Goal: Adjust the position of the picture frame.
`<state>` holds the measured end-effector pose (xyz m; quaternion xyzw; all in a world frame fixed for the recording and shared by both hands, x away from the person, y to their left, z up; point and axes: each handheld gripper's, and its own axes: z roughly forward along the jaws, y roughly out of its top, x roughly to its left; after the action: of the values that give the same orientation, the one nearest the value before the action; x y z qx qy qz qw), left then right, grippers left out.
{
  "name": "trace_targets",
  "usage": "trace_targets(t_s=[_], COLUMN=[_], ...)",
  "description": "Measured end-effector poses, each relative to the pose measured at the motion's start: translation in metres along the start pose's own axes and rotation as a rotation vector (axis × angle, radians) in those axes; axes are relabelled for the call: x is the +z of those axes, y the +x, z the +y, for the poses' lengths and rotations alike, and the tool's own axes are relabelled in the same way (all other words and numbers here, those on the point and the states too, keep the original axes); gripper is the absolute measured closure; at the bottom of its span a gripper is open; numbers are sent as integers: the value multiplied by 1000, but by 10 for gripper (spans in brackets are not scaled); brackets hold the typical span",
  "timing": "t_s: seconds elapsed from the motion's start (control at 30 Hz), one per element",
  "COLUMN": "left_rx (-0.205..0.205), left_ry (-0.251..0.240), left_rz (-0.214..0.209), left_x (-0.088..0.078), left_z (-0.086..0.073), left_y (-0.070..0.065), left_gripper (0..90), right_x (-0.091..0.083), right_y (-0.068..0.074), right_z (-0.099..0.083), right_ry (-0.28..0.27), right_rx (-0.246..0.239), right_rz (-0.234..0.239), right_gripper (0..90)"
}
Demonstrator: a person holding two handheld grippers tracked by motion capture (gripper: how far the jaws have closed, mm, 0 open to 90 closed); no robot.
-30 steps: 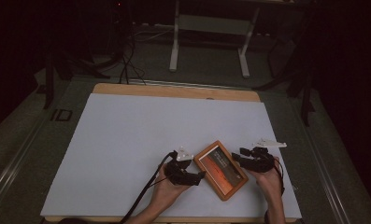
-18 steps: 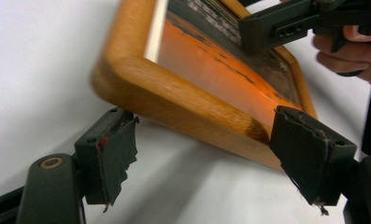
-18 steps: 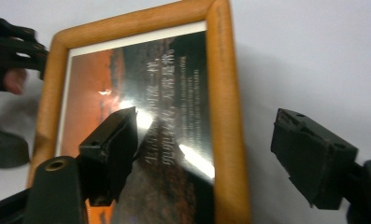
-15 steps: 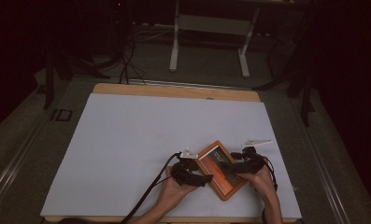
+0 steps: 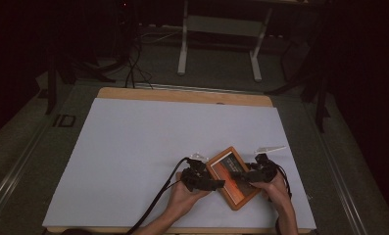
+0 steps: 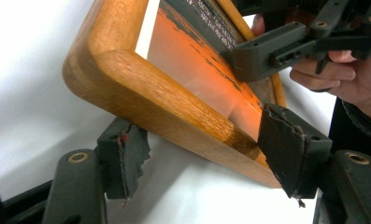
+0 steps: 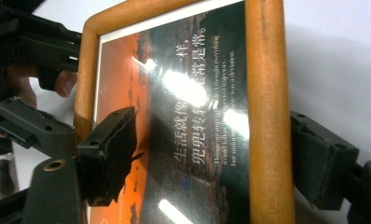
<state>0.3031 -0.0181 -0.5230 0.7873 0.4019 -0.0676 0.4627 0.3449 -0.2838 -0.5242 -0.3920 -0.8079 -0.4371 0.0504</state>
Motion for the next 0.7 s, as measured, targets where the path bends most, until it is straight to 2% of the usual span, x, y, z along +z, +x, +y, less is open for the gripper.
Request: trace_targets(t_s=[0.1,0.23,0.37,0.43,0.5,0.6,0.7], left_rx=[13,51,84,101,129,142,161], left_ry=[-20,-23,-41,-70,-71,-79,-101], left_rz=[-14,-17,-10,4,41,68,66], left_x=[-7,-17,-32,-43,-53,-67,-83], left_z=[4,9,16,21,25,26,25], left_y=[-3,-8,-12,-12,-13,-7,2], left_gripper=[430,478,545,604,631,656,674], right_x=[-7,-16,-22,-24,-23,-18,-11], right_y=[0,2,7,10,16,27,39], right_z=[0,2,4,7,11,18,24], right_ry=[-45,-111,-156,-178,-191,-199,-202], right_rx=[-1,-8,-13,-14,-35,-73,-113], right_rz=[14,26,52,74,89,92,90], right_gripper=[262,332,378,412,430,453,481])
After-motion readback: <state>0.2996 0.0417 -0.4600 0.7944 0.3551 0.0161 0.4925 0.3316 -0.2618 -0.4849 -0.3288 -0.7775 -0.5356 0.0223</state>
